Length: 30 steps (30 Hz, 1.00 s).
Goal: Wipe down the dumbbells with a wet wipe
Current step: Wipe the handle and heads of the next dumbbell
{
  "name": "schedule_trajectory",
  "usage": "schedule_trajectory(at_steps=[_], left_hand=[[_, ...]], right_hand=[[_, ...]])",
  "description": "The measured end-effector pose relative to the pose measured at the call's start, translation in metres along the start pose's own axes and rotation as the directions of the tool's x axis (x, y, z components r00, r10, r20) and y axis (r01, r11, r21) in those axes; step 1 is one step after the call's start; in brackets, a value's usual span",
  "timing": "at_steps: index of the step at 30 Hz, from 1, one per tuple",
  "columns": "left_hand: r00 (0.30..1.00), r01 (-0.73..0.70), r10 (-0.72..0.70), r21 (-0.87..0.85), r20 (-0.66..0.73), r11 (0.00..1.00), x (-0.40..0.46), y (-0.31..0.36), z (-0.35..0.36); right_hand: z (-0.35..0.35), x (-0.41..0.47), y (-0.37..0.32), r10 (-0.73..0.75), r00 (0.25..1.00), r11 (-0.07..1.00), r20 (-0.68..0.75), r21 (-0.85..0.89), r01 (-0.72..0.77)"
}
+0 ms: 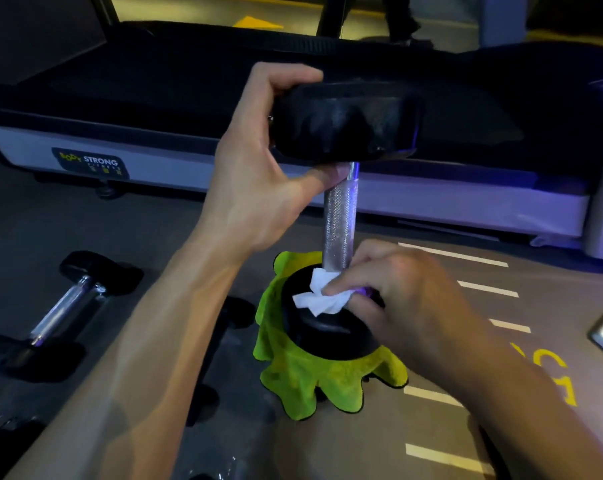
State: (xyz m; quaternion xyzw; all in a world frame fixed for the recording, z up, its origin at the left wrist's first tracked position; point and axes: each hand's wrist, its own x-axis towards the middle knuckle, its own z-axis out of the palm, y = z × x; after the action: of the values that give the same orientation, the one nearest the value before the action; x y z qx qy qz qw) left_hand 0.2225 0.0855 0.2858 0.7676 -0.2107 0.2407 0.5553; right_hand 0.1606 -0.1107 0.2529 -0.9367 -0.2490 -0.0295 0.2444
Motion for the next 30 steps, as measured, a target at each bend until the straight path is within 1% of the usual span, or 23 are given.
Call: schedule_trajectory(at_steps=[1,2,4,5,7,8,9,10,11,13,14,15,16,17,19,20,21,23,25,26,29,30], left_hand=[[1.0,-0.002,0.002,-0.007,0.001,1.0,0.0,0.0,0.001],[1.0,-0.001,0.001,-0.013,-0.001,1.0,0.0,0.0,0.001],[1.0,0.004,-0.004,-0.026,-0.009,1.0,-0.001,-0.002,0.001],[1.0,0.005,-0.006,-0.035,-0.015,0.999,-0.001,-0.002,0.001],[1.0,0.014,-0.015,-0.041,-0.021,0.999,-0.001,-0.003,0.001],[1.0,0.015,-0.016,-0.038,-0.017,0.999,-0.001,-0.002,0.001],[1.0,0.015,-0.015,-0.036,-0.013,0.999,-0.001,-0.002,0.001],[1.0,0.012,-0.013,-0.037,-0.015,0.999,-0.001,-0.002,0.001],[1.0,0.01,-0.011,-0.039,-0.022,0.999,-0.001,-0.003,0.0],[0.999,0.012,-0.013,-0.039,-0.029,0.999,0.0,-0.004,-0.001],[1.0,0.013,-0.014,-0.035,-0.026,0.999,0.001,-0.005,0.0],[1.0,0.015,-0.015,-0.03,-0.023,0.999,0.001,-0.005,0.002],[1.0,0.015,-0.015,-0.03,-0.02,0.999,0.001,-0.004,0.003],[1.0,0.015,-0.015,-0.037,-0.013,0.999,0.002,-0.003,0.005],[1.0,0.016,-0.016,-0.037,-0.013,0.999,0.003,-0.004,0.005],[1.0,0.017,-0.018,-0.035,-0.015,0.999,0.003,-0.006,0.004],[1.0,0.018,-0.019,-0.034,-0.017,0.999,0.003,-0.007,0.003],[0.999,0.026,-0.027,-0.029,-0.03,0.999,0.004,-0.01,0.0],[0.999,0.038,-0.038,-0.02,-0.038,0.999,0.003,-0.011,-0.003],[0.999,0.037,-0.038,-0.018,-0.031,0.999,0.003,-0.01,-0.003],[1.0,0.026,-0.026,-0.02,0.008,0.999,0.005,-0.007,-0.003],[0.999,0.033,-0.032,-0.024,0.021,0.999,0.005,-0.008,-0.004]], right_hand=[[0.002,0.003,-0.002,-0.002,1.0,0.999,-0.025,-0.039,0.001],[0.005,0.003,-0.006,-0.033,0.997,0.997,-0.074,-0.066,0.028],[0.008,0.002,-0.016,-0.11,0.977,0.993,-0.182,-0.068,0.099],[0.004,0.002,-0.017,-0.127,0.961,0.991,-0.247,-0.078,0.111],[-0.01,0.013,-0.011,-0.13,0.893,0.987,-0.43,-0.141,0.076],[-0.018,0.02,-0.005,-0.113,0.852,0.989,-0.512,-0.138,0.048],[-0.023,0.025,0.0,-0.097,0.831,0.992,-0.548,-0.123,0.035],[-0.021,0.025,0.004,-0.094,0.837,0.991,-0.54,-0.128,0.029],[-0.013,0.02,0.007,-0.104,0.868,0.989,-0.486,-0.143,0.038],[0.01,0.001,0.005,-0.14,0.945,0.986,-0.295,-0.124,0.107],[0.013,-0.005,0.003,-0.153,0.963,0.986,-0.221,-0.095,0.135],[0.011,-0.004,0.002,-0.163,0.969,0.986,-0.188,-0.075,0.151],[0.006,0.002,0.003,-0.171,0.963,0.985,-0.207,-0.072,0.159],[-0.002,0.011,0.003,-0.172,0.945,0.985,-0.279,-0.07,0.159],[-0.014,0.029,-0.001,-0.167,0.882,0.986,-0.44,-0.059,0.158],[-0.011,0.031,-0.003,-0.166,0.875,0.986,-0.454,-0.055,0.158],[-0.002,0.027,-0.003,-0.169,0.889,0.986,-0.426,-0.074,0.152],[0.017,0.008,-0.003,-0.17,0.934,0.984,-0.313,-0.106,0.144],[0.013,0.005,-0.002,-0.154,0.957,0.988,-0.245,-0.062,0.143],[0.007,0.011,0.001,-0.164,0.951,0.986,-0.262,-0.056,0.155],[-0.01,0.035,-0.001,-0.196,0.879,0.981,-0.435,-0.087,0.176],[-0.005,0.036,-0.004,-0.197,0.872,0.98,-0.448,-0.096,0.172]])
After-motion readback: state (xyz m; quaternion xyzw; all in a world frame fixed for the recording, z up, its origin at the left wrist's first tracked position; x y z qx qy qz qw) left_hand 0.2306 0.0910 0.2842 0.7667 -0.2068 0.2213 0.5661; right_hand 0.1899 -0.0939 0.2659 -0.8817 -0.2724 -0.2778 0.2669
